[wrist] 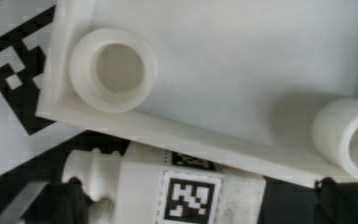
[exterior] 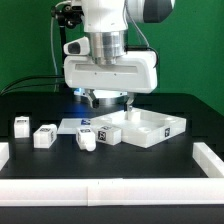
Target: Assemble one leg
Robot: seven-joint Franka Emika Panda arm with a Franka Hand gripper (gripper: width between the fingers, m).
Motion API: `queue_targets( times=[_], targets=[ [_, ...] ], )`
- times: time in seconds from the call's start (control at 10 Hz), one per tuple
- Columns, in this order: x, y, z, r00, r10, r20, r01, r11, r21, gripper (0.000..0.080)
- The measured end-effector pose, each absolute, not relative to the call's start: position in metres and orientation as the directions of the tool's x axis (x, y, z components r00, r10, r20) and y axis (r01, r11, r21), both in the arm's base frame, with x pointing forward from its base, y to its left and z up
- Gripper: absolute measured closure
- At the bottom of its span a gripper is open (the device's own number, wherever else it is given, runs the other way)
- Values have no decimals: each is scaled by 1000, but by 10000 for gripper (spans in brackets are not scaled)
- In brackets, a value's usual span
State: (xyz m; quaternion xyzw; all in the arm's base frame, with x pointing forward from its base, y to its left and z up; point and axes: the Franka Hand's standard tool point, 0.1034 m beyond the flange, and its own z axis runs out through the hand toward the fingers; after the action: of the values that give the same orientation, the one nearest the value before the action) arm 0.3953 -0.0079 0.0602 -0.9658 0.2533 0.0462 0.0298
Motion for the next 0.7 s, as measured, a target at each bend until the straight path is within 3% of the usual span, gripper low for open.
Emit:
queue_targets(
  times=[0.3, 0.7],
  targets=[
    [336, 3, 35, 795, -594, -121, -599, -801, -5, 151],
    [337, 13, 29, 753, -646, -125, -652, -758, -12, 151]
  ],
)
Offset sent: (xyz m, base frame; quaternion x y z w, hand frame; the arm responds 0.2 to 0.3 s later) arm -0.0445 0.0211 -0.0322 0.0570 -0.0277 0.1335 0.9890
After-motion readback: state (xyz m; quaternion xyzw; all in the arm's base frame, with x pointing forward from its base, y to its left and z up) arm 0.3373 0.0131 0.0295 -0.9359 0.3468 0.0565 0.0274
